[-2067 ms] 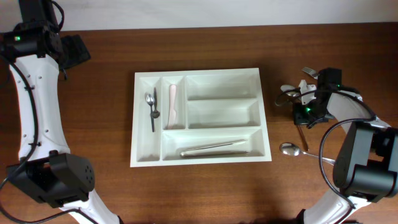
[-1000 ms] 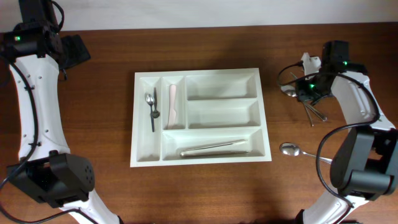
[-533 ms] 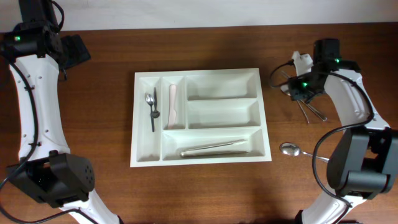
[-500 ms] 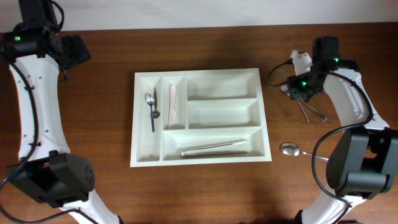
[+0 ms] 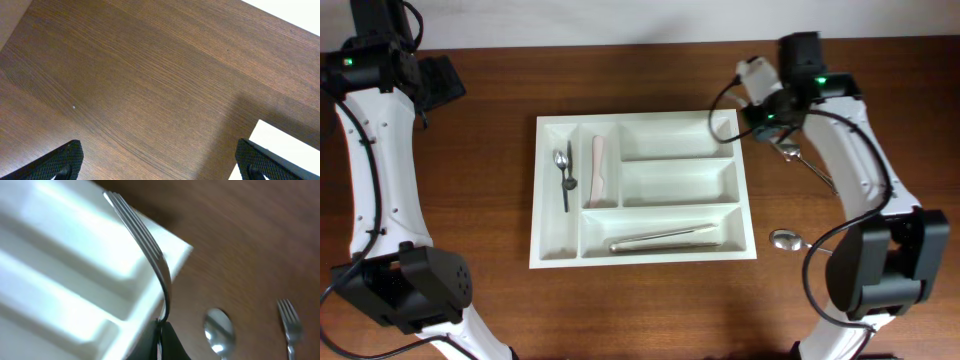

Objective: Pack container
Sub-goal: 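Carry the fork left over the tray's middle compartment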

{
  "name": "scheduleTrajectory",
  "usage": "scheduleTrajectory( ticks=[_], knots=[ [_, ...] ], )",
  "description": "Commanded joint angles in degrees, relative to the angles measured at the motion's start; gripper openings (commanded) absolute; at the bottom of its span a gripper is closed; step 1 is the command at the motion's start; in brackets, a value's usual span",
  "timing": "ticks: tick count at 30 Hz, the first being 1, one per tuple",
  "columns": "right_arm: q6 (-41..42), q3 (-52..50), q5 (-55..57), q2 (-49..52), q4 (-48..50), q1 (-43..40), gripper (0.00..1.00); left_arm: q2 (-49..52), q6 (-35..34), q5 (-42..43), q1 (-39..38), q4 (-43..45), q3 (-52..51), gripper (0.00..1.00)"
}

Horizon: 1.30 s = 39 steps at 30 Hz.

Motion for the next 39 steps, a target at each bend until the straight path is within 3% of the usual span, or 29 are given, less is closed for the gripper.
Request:
scheduleTrajectory(
  ticks=[1,12,20,30,39],
  knots=[
    [-4.07,1.36,0.52,0.02,0.24,3.72,0.04,-0.28,-0.17,-0.44,0.07,-0.07,0.48,0.99],
    [-9.79,1.36,0.52,0.02,0.57,12.61,0.04,-0.28,-0.17,-0.44,0.07,-0.07,0.46,0.99],
    [-15.02,1.33,0.48,0.02,-6.75,16.96,0.04,-0.28,-0.17,-0.44,0.07,-0.07,0.46,0.99],
    [-18.43,1.01,-5.38,0.09,-13.84,18.58,0.04,-0.28,-0.17,-0.44,0.07,-0.07,0.48,0.99],
    [-22.93,-3.39,-10.71,0.15,-11.21,18.53,0.04,-0.28,-0.17,-0.44,0.07,-0.04,0.48,0.99]
  ],
)
